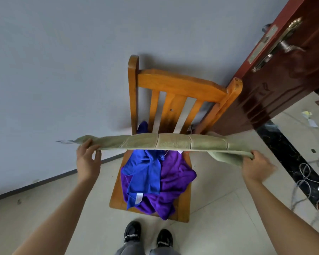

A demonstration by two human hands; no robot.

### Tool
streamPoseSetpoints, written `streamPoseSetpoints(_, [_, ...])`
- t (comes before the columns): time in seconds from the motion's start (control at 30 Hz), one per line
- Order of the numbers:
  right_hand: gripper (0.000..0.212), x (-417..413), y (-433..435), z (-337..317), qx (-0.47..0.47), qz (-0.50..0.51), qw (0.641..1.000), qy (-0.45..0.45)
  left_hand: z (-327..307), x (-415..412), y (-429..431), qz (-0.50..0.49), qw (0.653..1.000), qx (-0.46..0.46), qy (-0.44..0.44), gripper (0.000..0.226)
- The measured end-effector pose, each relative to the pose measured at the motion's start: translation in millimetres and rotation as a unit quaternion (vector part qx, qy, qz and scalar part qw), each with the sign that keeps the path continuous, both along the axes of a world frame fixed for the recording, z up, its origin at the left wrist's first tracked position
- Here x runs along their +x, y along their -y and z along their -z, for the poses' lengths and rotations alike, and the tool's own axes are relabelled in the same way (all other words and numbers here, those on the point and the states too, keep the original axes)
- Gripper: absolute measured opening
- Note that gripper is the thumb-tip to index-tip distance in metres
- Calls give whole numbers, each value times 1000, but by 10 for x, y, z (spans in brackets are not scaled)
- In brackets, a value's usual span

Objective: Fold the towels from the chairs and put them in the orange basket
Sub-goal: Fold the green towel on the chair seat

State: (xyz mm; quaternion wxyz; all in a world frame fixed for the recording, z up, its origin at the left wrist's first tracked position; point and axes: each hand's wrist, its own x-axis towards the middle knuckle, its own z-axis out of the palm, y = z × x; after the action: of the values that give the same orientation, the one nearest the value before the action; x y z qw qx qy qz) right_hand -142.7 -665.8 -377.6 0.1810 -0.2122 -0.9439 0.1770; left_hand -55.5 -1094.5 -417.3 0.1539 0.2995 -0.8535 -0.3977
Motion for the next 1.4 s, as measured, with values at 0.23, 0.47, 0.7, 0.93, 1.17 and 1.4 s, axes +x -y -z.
streamPoseSetpoints(0.23, [26,690,-94,1347,135,-108,966,194,1589,713,-91,104,972,-13,211,16])
streamPoseSetpoints(0.47, [46,1057,189,2382,180,-225,907,306,2381,1069,-164,78,953,-9,294,19])
streamPoseSetpoints(0.7, [35,1238,537,2507,152,-251,860,417,2288,1086,-184,-163,935,235,211,20])
streamPoseSetpoints(0.93, [43,1282,1103,2649,-40,-296,805,513,2108,871,-49,-392,749,531,55,31])
streamPoseSetpoints(1.17, [41,1258,1656,2607,-103,-337,794,495,2200,876,166,-571,455,682,46,16])
streamPoseSetpoints(1.4, [35,1154,1987,2417,-189,-345,804,446,1929,633,138,-454,645,613,53,11])
